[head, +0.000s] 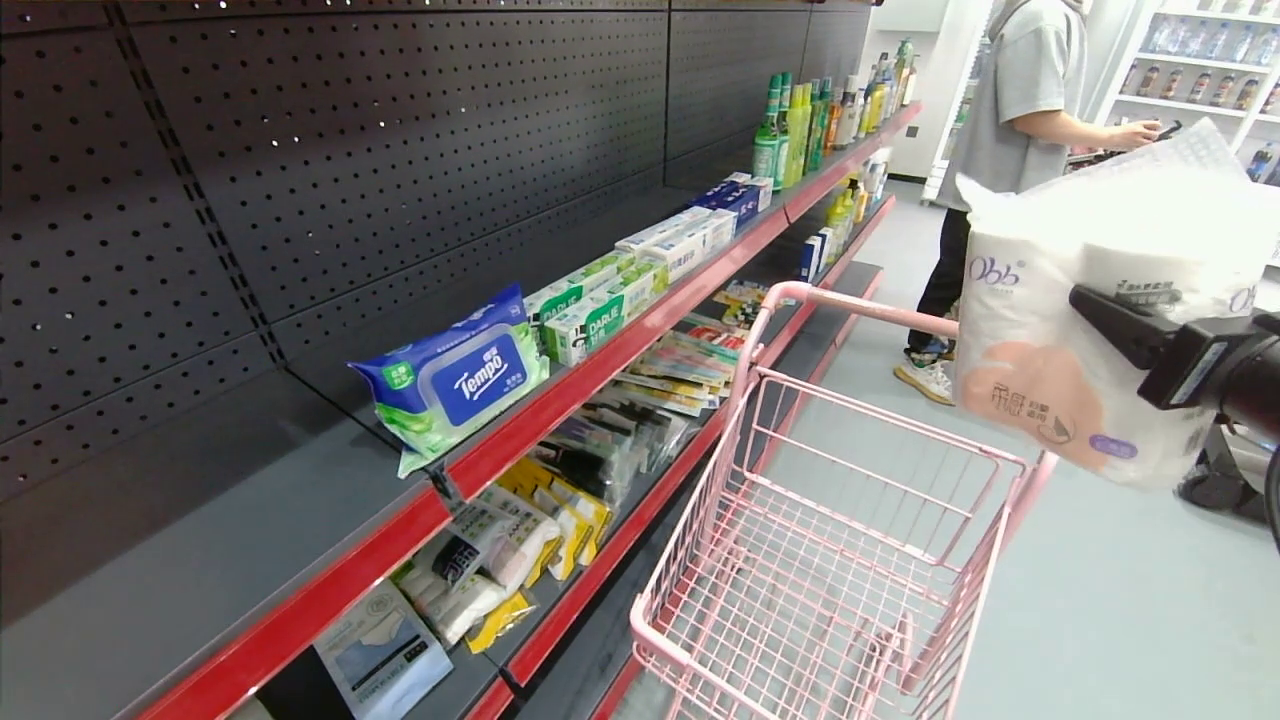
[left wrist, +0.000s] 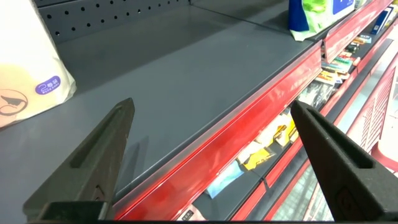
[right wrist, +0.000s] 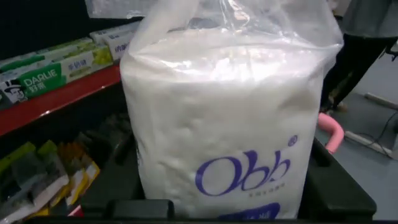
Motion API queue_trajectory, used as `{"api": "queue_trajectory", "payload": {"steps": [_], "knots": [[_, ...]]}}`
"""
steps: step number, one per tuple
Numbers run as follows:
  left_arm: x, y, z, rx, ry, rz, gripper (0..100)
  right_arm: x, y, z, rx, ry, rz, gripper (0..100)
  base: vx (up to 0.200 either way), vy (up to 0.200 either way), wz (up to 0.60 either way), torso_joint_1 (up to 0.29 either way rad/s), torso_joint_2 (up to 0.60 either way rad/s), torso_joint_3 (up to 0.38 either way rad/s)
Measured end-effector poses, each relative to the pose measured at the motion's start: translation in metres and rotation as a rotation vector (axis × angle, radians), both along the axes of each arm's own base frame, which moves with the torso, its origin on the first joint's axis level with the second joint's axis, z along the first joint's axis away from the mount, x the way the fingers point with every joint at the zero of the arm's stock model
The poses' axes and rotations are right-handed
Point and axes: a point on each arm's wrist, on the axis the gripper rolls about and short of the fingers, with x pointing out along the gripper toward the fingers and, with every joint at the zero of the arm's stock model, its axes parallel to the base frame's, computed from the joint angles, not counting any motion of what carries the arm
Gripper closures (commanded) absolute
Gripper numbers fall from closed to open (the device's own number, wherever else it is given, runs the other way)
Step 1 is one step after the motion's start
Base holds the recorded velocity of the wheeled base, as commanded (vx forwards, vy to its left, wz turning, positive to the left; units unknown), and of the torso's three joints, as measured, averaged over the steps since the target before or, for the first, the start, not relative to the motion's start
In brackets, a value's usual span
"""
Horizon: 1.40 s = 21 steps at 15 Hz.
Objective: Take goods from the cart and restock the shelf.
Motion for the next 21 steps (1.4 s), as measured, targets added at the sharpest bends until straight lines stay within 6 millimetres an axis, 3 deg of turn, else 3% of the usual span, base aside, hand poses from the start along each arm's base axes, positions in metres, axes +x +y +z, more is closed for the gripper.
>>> {"api": "queue_trajectory", "payload": {"steps": [4,7,12,21], "knots": [[0.000,0.000,0.000,0.000,0.000,0.000,0,0.003,0.003,-0.027,-0.010,0.097,0.011,100,0.000,0.000,0.00,0.000,0.00,0.000],[0.000,0.000,0.000,0.000,0.000,0.000,0,0.003,0.003,-0.035,-0.013,0.123,0.014,100,0.000,0.000,0.00,0.000,0.00,0.000],[0.000,0.000,0.000,0.000,0.001,0.000,0,0.005,0.003,-0.038,-0.022,0.137,0.011,100,0.000,0.000,0.00,0.019,-0.04,-0.026],[0.000,0.000,0.000,0.000,0.000,0.000,0,0.011,0.005,-0.035,-0.036,0.130,0.015,100,0.000,0.000,0.00,0.158,-0.37,-0.203]]}}
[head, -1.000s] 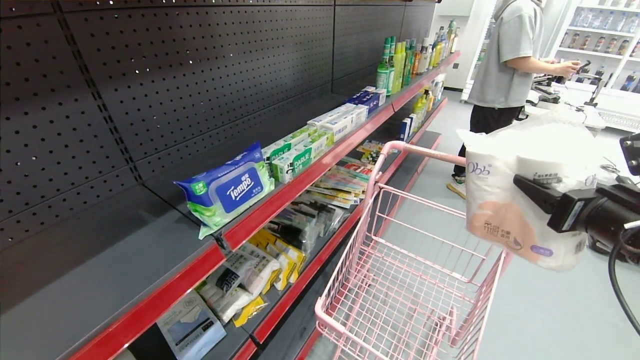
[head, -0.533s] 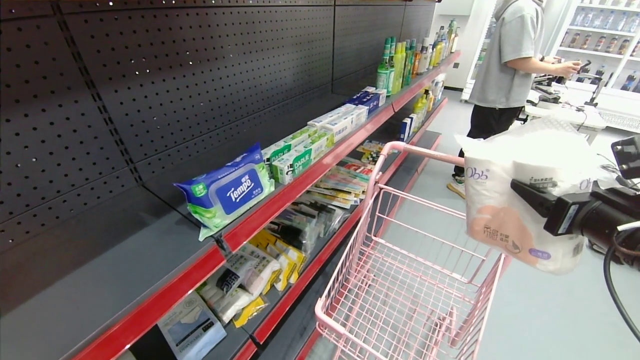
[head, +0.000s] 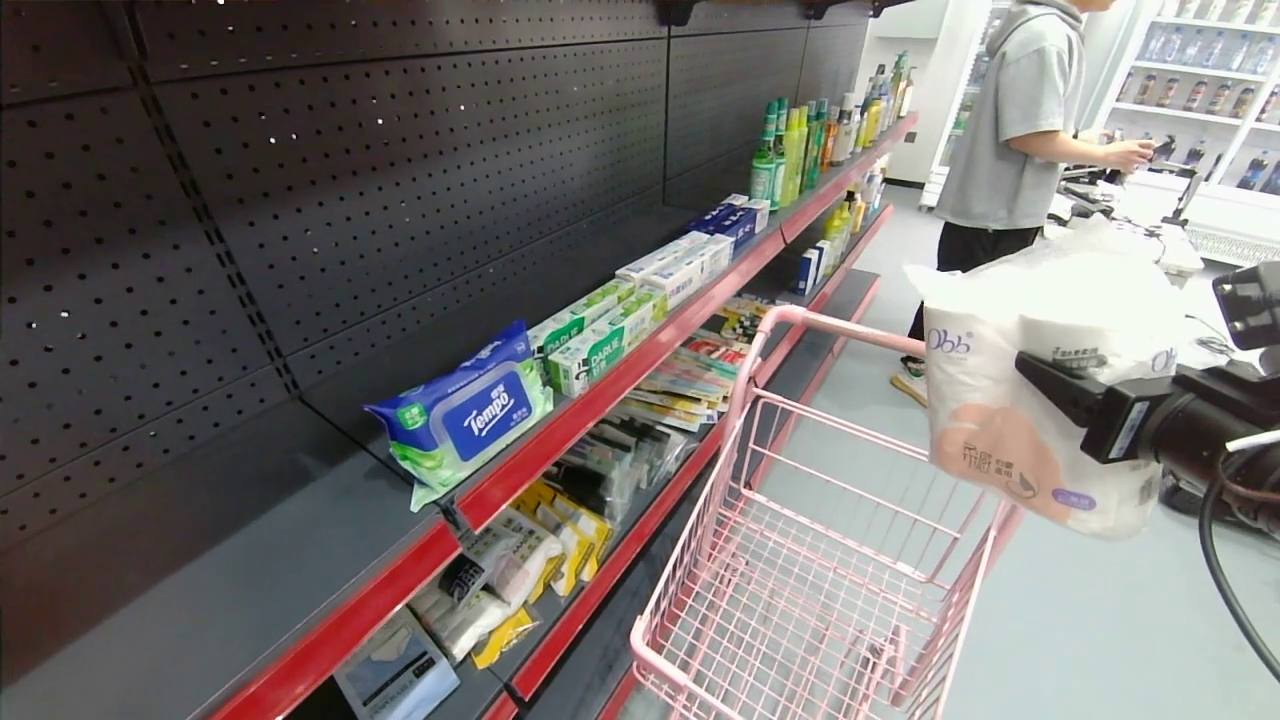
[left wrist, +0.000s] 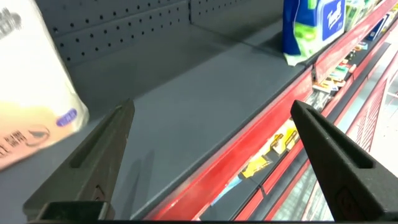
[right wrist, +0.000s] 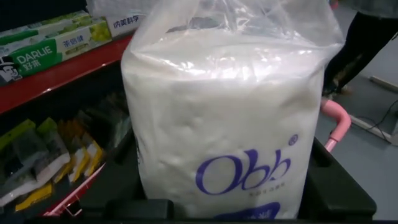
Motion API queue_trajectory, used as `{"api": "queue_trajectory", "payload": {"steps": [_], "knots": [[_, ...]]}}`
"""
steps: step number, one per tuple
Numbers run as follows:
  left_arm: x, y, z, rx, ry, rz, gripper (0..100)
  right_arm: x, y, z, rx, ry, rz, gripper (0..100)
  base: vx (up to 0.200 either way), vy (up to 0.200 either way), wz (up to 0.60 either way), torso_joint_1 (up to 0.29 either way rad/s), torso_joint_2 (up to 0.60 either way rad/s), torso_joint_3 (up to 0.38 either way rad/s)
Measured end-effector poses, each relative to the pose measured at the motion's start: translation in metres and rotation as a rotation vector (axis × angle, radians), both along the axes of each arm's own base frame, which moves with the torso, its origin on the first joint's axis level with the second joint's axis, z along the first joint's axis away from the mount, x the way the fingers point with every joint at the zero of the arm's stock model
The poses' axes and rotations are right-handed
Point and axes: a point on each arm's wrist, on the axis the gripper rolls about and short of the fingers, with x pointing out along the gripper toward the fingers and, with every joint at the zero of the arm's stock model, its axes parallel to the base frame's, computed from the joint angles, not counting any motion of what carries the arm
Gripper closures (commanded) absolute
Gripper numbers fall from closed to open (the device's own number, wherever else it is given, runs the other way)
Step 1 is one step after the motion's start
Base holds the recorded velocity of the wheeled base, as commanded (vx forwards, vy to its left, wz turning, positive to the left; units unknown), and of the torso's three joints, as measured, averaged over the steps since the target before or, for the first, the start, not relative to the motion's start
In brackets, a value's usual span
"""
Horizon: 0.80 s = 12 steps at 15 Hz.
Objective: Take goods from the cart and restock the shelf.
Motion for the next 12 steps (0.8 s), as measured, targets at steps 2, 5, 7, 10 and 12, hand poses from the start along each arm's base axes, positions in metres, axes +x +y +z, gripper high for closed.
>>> {"api": "queue_trajectory", "payload": {"steps": [2,5,7,10,12], "knots": [[0.000,0.000,0.000,0.000,0.000,0.000,0,0.003,0.001,0.002,0.000,-0.006,0.002,100,0.000,0.000,0.00,0.161,-0.35,-0.193],[0.000,0.000,0.000,0.000,0.000,0.000,0,0.006,0.003,0.004,-0.002,-0.013,0.009,100,0.000,0.000,0.00,0.159,-0.35,-0.194],[0.000,0.000,0.000,0.000,0.000,0.000,0,0.007,0.006,0.005,-0.002,-0.015,0.026,100,0.000,0.000,0.00,0.164,-0.36,-0.193],[0.000,0.000,0.000,0.000,0.000,0.000,0,0.006,0.012,0.005,-0.003,-0.017,0.055,100,0.000,0.000,0.00,0.142,-0.31,-0.165],[0.000,0.000,0.000,0.000,0.000,0.000,0,0.006,0.015,0.007,-0.007,-0.022,0.067,100,0.000,0.000,0.00,0.107,-0.23,-0.124]]}}
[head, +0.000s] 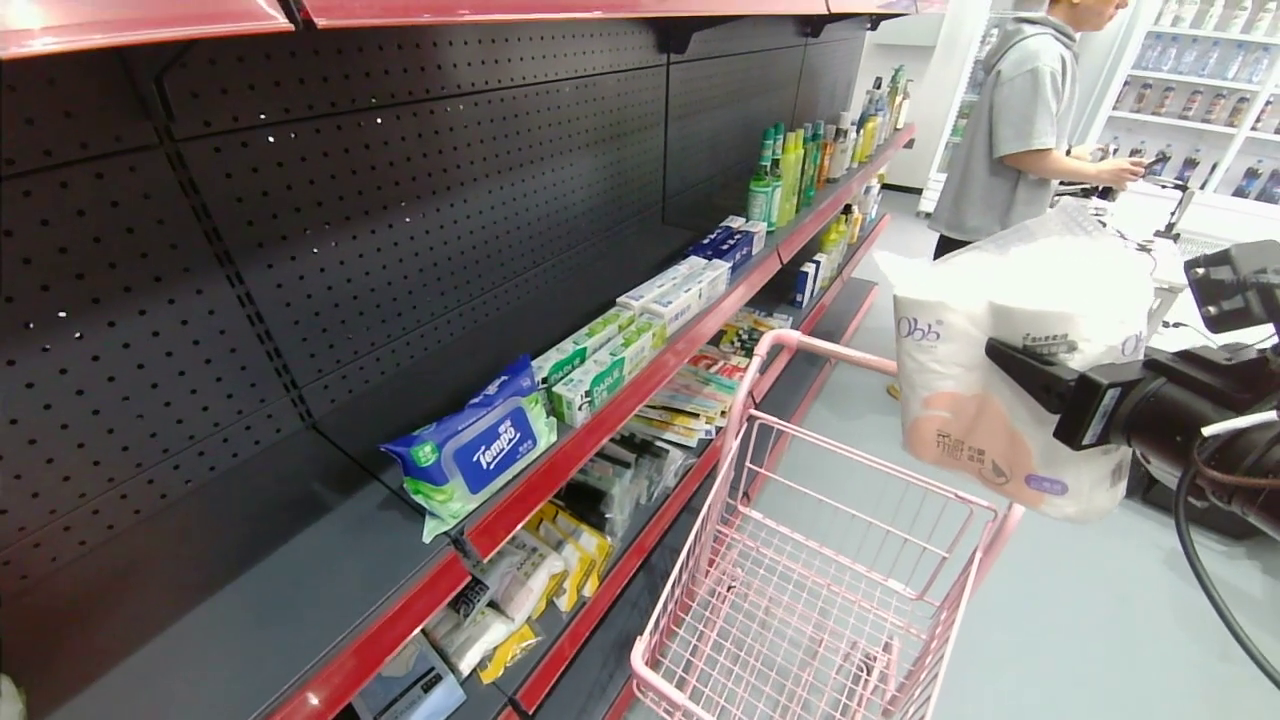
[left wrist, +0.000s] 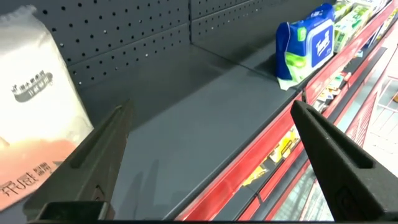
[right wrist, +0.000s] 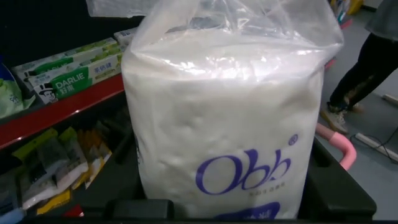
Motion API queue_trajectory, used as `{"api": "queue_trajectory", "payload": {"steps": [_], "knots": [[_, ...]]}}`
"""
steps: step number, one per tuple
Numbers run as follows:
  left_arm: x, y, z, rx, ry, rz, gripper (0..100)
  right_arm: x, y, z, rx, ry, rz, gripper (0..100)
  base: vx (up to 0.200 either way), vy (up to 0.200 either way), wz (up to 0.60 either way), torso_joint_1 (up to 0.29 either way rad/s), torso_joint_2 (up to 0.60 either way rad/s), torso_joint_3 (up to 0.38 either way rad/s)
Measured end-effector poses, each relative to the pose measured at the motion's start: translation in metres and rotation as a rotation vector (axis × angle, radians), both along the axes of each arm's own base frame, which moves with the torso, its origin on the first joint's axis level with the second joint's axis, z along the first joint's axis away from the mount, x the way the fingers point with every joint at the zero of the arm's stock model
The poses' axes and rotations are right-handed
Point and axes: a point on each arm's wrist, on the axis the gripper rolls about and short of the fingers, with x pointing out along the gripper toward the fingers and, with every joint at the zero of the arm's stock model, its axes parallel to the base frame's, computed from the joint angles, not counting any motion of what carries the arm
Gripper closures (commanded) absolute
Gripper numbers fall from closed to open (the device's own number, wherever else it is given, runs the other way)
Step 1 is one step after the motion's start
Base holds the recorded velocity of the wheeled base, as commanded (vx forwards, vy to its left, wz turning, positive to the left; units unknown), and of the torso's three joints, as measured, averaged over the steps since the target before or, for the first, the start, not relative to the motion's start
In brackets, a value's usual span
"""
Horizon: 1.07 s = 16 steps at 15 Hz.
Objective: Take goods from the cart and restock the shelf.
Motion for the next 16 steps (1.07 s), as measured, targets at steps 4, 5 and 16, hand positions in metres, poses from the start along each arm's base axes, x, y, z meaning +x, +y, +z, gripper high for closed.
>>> {"api": "queue_trajectory", "payload": {"steps": [4,5,16], "knots": [[0.0000,0.0000,0.0000,0.000,0.000,0.000,0,0.0018,0.0022,0.0015,0.001,-0.005,0.011,100,0.000,0.000,0.00,0.101,-0.20,-0.105],[0.0000,0.0000,0.0000,0.000,0.000,0.000,0,0.0020,0.0028,0.0013,0.001,-0.003,0.014,100,0.000,0.000,0.00,0.080,-0.17,-0.095],[0.0000,0.0000,0.0000,0.000,0.000,0.000,0,0.0076,0.0034,-0.0053,-0.006,0.026,0.005,100,0.000,0.000,0.44,0.004,0.00,0.002]]}}
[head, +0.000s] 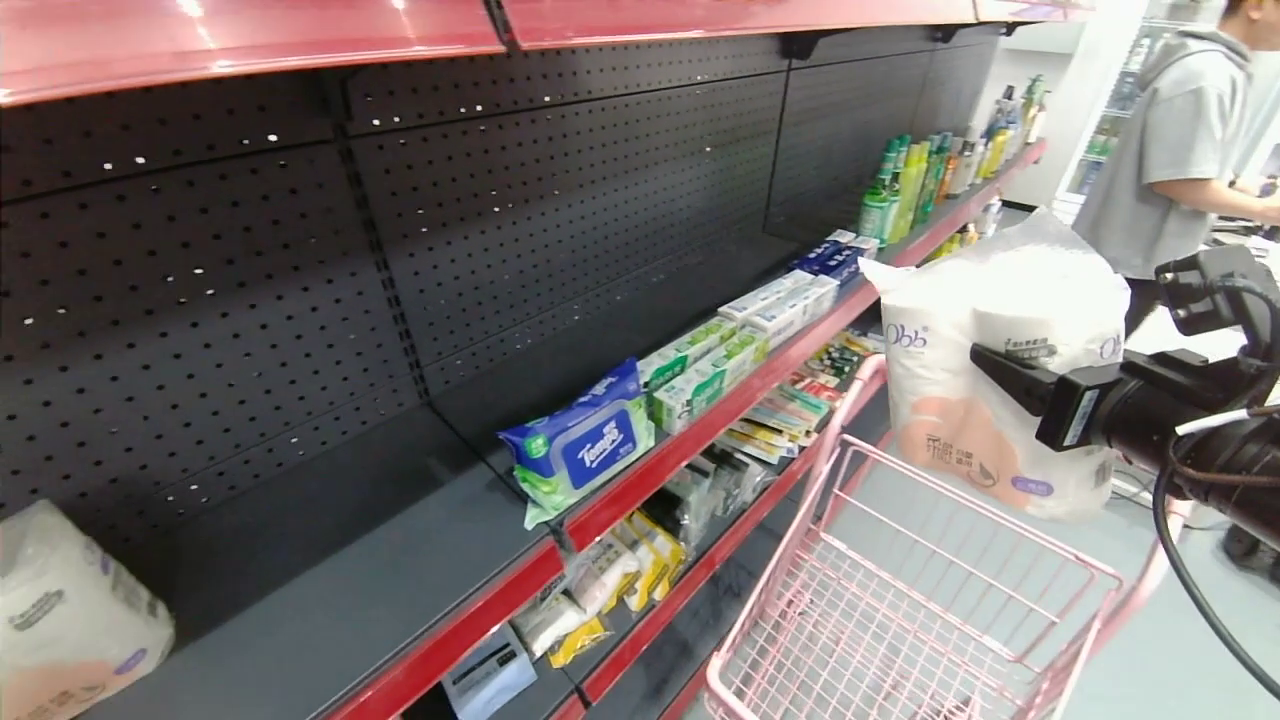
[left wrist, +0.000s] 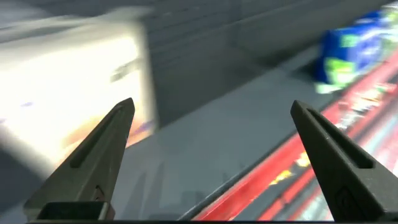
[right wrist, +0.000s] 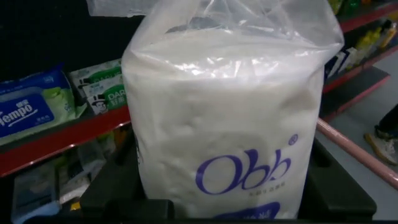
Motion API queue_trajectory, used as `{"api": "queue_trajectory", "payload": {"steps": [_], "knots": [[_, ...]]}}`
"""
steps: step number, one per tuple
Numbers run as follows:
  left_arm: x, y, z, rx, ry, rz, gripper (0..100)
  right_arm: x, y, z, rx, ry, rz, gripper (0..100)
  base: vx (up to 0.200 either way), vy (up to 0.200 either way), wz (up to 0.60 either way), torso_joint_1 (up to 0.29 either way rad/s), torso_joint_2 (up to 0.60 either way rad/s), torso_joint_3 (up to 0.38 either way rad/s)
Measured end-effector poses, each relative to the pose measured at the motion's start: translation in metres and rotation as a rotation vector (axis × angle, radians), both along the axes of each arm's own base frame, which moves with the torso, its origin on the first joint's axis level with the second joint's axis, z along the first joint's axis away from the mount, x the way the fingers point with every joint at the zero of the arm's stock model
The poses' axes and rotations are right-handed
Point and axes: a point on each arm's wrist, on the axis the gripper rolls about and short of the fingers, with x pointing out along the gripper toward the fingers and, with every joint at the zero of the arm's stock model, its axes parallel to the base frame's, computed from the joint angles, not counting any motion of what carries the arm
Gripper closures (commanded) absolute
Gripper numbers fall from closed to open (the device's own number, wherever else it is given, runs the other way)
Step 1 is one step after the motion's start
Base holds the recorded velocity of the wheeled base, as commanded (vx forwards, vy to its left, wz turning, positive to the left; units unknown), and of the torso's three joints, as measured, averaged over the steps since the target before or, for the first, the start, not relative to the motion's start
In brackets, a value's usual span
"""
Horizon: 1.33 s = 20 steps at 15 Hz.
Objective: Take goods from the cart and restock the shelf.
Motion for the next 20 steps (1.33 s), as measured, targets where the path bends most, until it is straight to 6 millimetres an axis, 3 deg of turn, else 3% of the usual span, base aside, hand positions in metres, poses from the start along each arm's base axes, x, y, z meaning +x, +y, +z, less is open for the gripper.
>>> {"api": "queue_trajectory", "payload": {"steps": [10,14,20], "knots": [[0.000,0.000,0.000,0.000,0.000,0.000,0,0.004,0.001,0.013,-0.027,-0.054,0.003,100,0.000,0.000,0.60,0.002,0.00,0.002],[0.000,0.000,0.000,0.002,0.001,-0.001,0,-0.003,0.000,0.015,-0.037,-0.069,0.010,100,0.000,0.000,0.00,0.000,0.00,0.000],[0.000,0.000,0.000,0.003,0.002,-0.004,0,-0.037,-0.005,0.026,-0.014,-0.145,0.058,100,0.000,0.000,0.00,0.000,0.00,0.000]]}}
